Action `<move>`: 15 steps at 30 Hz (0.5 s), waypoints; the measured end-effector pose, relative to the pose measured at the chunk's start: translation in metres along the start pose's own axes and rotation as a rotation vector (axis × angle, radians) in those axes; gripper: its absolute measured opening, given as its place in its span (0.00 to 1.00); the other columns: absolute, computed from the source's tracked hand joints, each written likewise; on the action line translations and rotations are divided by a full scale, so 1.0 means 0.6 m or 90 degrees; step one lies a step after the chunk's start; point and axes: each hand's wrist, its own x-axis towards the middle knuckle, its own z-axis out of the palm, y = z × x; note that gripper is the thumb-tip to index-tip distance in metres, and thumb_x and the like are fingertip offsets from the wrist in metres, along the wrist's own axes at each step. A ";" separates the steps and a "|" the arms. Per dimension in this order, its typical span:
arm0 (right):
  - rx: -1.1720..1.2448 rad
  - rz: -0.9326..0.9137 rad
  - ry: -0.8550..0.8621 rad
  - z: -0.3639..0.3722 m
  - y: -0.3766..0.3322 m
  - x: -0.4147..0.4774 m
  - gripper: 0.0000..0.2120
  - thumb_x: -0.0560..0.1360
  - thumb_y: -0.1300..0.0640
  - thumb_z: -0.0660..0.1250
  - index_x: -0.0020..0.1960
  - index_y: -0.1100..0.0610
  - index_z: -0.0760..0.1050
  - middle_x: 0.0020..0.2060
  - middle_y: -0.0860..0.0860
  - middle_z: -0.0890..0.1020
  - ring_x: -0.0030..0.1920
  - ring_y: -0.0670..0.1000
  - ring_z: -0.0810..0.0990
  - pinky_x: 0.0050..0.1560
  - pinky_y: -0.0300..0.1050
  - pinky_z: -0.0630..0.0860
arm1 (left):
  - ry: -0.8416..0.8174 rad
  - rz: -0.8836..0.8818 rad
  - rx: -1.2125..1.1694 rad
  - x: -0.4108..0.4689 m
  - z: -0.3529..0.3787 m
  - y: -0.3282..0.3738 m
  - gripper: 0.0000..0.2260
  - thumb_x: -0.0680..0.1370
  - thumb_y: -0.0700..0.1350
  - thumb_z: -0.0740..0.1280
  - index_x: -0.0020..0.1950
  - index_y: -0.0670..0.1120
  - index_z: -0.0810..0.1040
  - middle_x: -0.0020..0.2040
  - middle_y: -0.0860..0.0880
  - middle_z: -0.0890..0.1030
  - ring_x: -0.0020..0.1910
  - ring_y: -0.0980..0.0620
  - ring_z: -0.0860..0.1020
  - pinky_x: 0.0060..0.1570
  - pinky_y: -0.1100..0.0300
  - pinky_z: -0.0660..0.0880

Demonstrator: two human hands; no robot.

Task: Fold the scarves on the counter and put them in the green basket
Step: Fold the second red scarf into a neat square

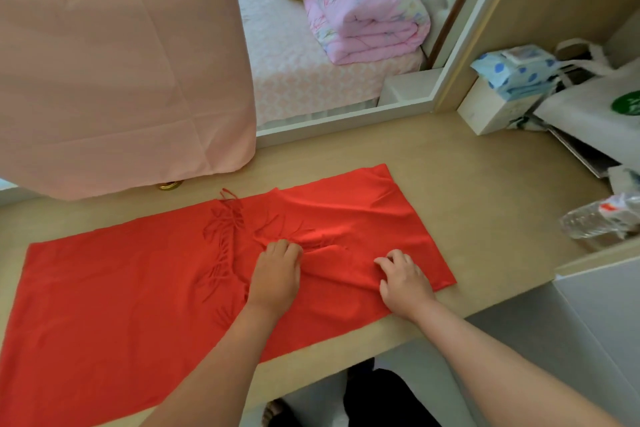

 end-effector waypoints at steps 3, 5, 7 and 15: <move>0.016 -0.013 0.005 0.007 0.002 -0.024 0.23 0.75 0.57 0.63 0.70 0.49 0.72 0.60 0.52 0.72 0.59 0.55 0.73 0.60 0.51 0.72 | -0.126 0.116 -0.041 0.042 0.016 0.041 0.18 0.76 0.41 0.60 0.66 0.47 0.75 0.64 0.46 0.76 0.64 0.42 0.73 0.59 0.48 0.73; 0.021 -0.048 0.003 0.009 0.007 -0.035 0.22 0.75 0.58 0.62 0.69 0.49 0.73 0.60 0.51 0.72 0.59 0.55 0.73 0.59 0.51 0.72 | -0.210 0.109 0.045 0.056 0.027 0.058 0.26 0.77 0.38 0.62 0.76 0.48 0.65 0.72 0.47 0.70 0.70 0.44 0.68 0.64 0.50 0.68; 0.035 -0.095 -0.011 0.008 0.013 -0.042 0.23 0.73 0.61 0.61 0.66 0.48 0.75 0.59 0.50 0.72 0.59 0.54 0.73 0.57 0.50 0.73 | -0.223 0.091 0.130 0.058 0.033 0.065 0.30 0.76 0.38 0.63 0.78 0.50 0.61 0.68 0.47 0.73 0.66 0.44 0.71 0.60 0.50 0.68; 0.131 -0.190 -0.052 -0.009 0.049 -0.052 0.21 0.69 0.64 0.61 0.57 0.47 0.79 0.59 0.48 0.73 0.60 0.50 0.72 0.61 0.49 0.72 | -0.169 0.151 0.158 -0.017 -0.006 0.058 0.13 0.54 0.46 0.69 0.37 0.54 0.76 0.35 0.56 0.74 0.38 0.50 0.75 0.41 0.55 0.63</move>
